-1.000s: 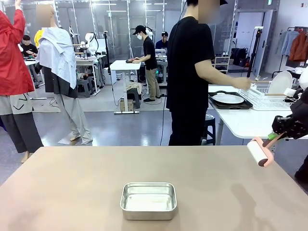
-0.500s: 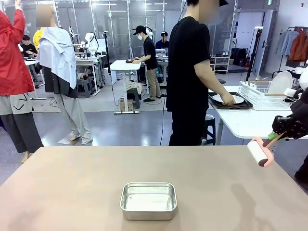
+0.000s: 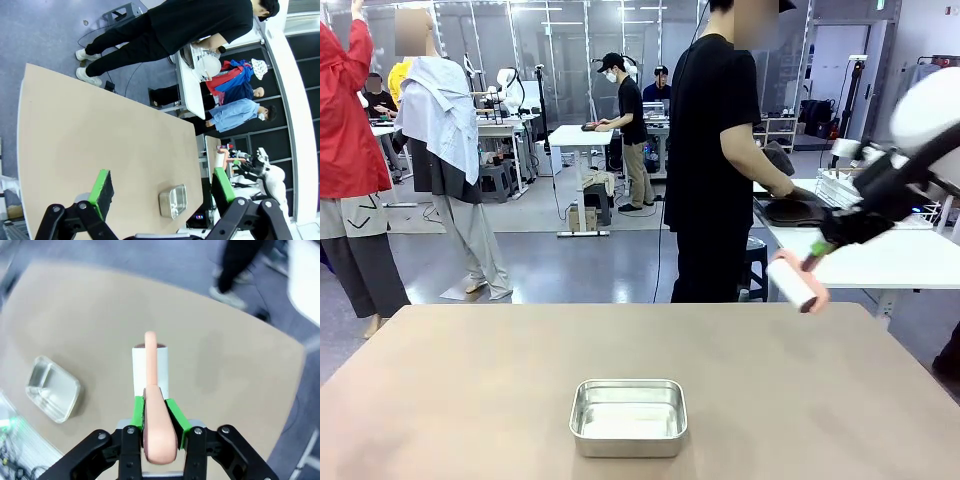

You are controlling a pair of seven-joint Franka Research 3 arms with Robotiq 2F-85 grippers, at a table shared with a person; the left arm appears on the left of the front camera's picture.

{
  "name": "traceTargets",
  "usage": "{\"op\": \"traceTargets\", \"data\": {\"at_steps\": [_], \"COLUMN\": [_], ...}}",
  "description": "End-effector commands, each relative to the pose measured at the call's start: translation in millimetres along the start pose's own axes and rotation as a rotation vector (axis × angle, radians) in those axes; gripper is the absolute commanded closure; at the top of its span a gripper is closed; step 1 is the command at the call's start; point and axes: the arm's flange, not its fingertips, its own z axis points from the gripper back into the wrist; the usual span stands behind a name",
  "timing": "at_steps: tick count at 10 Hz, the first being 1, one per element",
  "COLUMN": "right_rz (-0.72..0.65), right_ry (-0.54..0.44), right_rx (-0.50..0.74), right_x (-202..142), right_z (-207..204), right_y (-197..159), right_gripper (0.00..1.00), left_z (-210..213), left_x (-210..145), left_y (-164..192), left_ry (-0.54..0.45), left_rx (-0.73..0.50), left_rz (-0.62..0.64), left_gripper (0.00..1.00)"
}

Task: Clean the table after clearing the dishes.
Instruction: Place the Lint Roller back on top of the Airtight Container.

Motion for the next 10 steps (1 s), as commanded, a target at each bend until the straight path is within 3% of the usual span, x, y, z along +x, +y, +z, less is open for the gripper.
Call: {"op": "traceTargets", "data": {"at_steps": [1,4,6,8,10], "right_rz": [0.291,0.693,0.886,0.921,0.872], "right_ry": [0.019,0.096,0.113,0.156,0.163], "right_rx": [0.072,0.184,0.147,0.122,0.187], "right_x": [-4.6,-16.7,-8.9,-5.4,-23.9], "right_z": [-9.6,-22.4,-45.0,-64.0,-45.2], "right_y": [69.4,187.5,244.0,272.4,263.6], "right_gripper": [0.77,0.77,0.77,0.77,0.77], "left_z": [2.1,2.1,2.1,2.1,2.1], "left_x": [-0.6,-0.6,-0.6,-0.6,-0.6], "left_y": [-1.2,-1.2,-1.2,-1.2,-1.2], "left_ry": [0.001,0.001,0.001,0.001,0.001], "left_rx": [0.005,0.005,0.005,0.005,0.005], "left_rz": [-0.008,-0.008,-0.008,-0.008,-0.008], "left_gripper": [0.00,0.00,0.00,0.00,0.00]}}
